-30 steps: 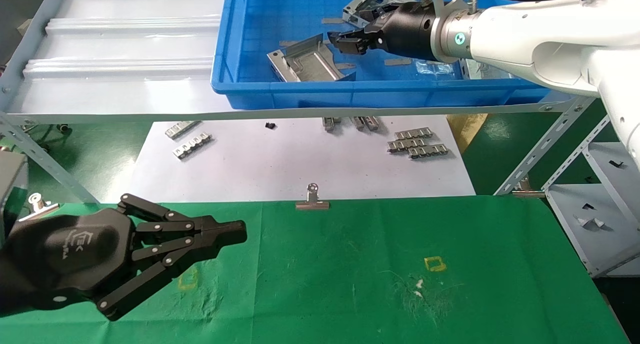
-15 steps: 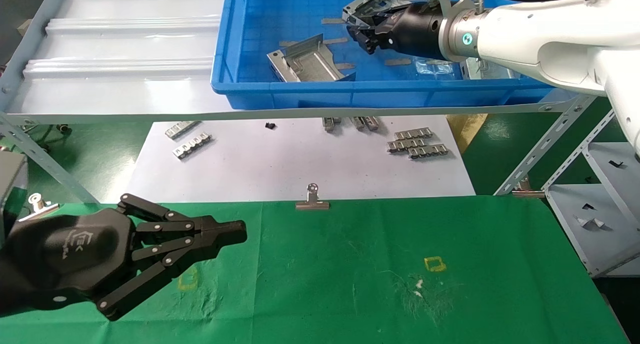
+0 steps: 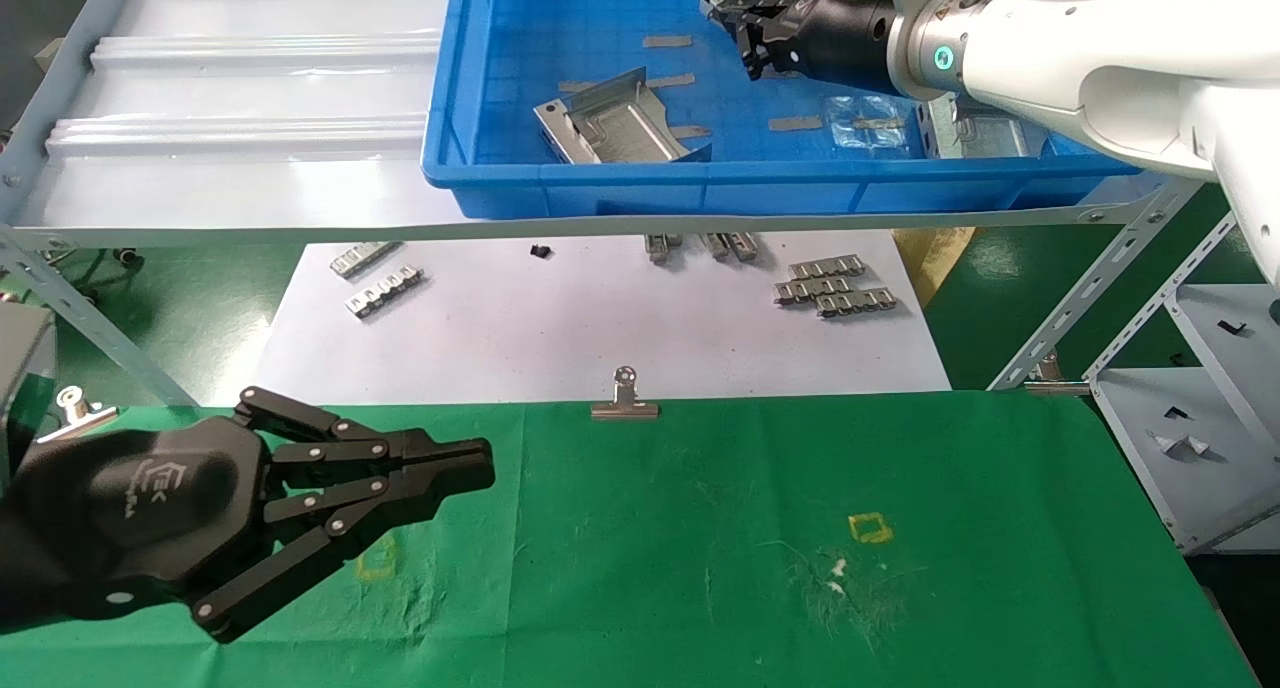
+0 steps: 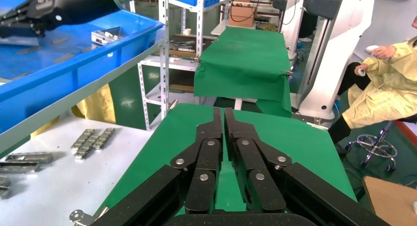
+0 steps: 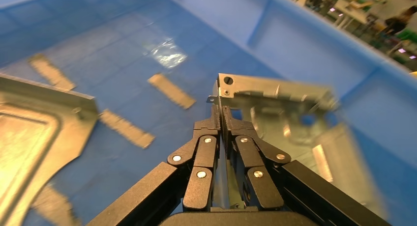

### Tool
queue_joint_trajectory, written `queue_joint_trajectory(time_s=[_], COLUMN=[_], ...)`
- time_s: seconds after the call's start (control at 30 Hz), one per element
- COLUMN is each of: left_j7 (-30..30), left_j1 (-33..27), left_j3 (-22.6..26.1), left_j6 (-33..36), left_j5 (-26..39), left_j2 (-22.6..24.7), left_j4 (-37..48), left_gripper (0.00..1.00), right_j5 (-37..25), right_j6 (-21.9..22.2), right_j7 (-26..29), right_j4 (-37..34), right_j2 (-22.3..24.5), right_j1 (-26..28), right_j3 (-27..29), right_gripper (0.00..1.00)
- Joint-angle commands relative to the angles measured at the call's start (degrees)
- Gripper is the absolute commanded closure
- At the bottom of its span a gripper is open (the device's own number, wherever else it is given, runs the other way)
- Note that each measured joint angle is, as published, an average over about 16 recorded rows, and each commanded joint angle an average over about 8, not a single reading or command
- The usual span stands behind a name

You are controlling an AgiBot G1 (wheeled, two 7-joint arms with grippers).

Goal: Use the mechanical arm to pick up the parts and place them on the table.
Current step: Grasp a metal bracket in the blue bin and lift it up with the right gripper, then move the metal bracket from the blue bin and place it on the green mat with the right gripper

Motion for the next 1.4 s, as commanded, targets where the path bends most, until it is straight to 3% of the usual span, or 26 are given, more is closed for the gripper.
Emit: queue_joint_trajectory(time_s=[0.03,0.13,0.23,0.53,0.77,0.97,1.23,1.4], left_j7=[0.00,0.00,0.00,0.00,0.00,0.00,0.00,0.00], left_j1=[0.00,0.00,0.00,0.00,0.00,0.00,0.00,0.00], left_j3=[0.00,0.00,0.00,0.00,0.00,0.00,0.00,0.00], left_j6=[0.00,0.00,0.00,0.00,0.00,0.00,0.00,0.00], left_j5=[0.00,0.00,0.00,0.00,0.00,0.00,0.00,0.00], left_j2=[0.00,0.00,0.00,0.00,0.00,0.00,0.00,0.00], left_j4=[0.00,0.00,0.00,0.00,0.00,0.00,0.00,0.00], left_gripper=[0.00,0.00,0.00,0.00,0.00,0.00,0.00,0.00], right_j5=[0.19,0.71,1.44,4.67,5.14,9.11,19.28,21.19], right_j6=[1.22,-1.19,-6.44,-35.52,-49.31,-53.81,-53.80,-53.36], right_j7=[-0.75,-1.78,-2.92,-7.61,-7.66,-2.88,5.44,6.63], right_j4=[0.19,0.50,0.97,4.15,8.86,21.05,44.28,51.32], right_j2=[-0.02,0.70,2.11,9.53,14.81,21.96,36.51,43.10], right_j1=[0.15,1.64,3.56,8.32,10.33,8.59,1.57,-2.08], right_j3=[-0.20,-0.24,-0.10,0.27,-0.51,-2.30,-9.14,-15.00], right_gripper=[1.00,1.00,1.00,1.00,1.00,1.00,1.00,1.00])
